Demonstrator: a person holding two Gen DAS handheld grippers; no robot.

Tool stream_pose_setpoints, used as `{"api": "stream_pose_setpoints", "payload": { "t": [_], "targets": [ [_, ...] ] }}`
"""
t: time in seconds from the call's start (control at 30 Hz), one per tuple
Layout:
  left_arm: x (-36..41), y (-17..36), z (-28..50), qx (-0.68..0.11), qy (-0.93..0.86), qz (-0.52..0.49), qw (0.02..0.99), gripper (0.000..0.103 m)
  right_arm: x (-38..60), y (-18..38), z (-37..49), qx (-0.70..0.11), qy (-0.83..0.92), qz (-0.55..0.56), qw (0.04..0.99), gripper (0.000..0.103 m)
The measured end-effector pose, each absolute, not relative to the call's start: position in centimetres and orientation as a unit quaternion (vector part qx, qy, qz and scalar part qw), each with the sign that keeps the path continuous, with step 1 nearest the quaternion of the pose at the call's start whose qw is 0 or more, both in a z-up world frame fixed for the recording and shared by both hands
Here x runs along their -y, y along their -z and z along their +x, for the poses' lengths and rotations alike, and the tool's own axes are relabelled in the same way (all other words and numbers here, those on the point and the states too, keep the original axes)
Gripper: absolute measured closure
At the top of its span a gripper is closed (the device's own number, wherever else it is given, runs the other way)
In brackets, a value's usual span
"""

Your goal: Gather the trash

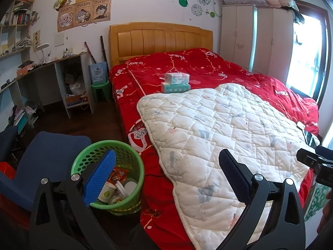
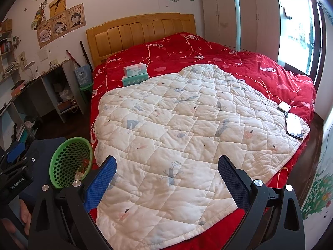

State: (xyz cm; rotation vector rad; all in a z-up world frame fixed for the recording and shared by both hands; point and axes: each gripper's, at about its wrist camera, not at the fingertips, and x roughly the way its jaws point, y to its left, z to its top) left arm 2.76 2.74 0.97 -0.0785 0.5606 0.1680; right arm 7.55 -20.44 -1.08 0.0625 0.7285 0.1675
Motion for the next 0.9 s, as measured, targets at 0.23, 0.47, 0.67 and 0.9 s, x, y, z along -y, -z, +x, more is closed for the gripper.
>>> {"api": "stream_pose_setpoints", "payload": {
  "t": [0.23,0.47,0.67,0.9],
  "targets": [
    [-2.68,-0.98,2.73,-0.275,-0.084,-0.038,0.957,0.005,20.59,1.07,7.55,-0.353,-0.082,0.031,0.931,0.008],
    [-2.73,-0.97,2.72,-0.275,-0.085,-0.038,0.957,0.005,20.59,1.06,7.56,-0.353,-0.083,0.031,0.931,0.008],
    [-2.72,-0.96,2.71,-0.275,-0.084,-0.040,0.957,0.005,20.60,1.10,7.55,-0.353,-0.084,0.032,0.931,0.008],
    [-2.49,-0.76,2.59,-0.269,-0.086,-0.040,0.959,0.005,20.60,1.21,7.60,-0.355,-0.083,0.032,0.931,0.008]
  ]
}}
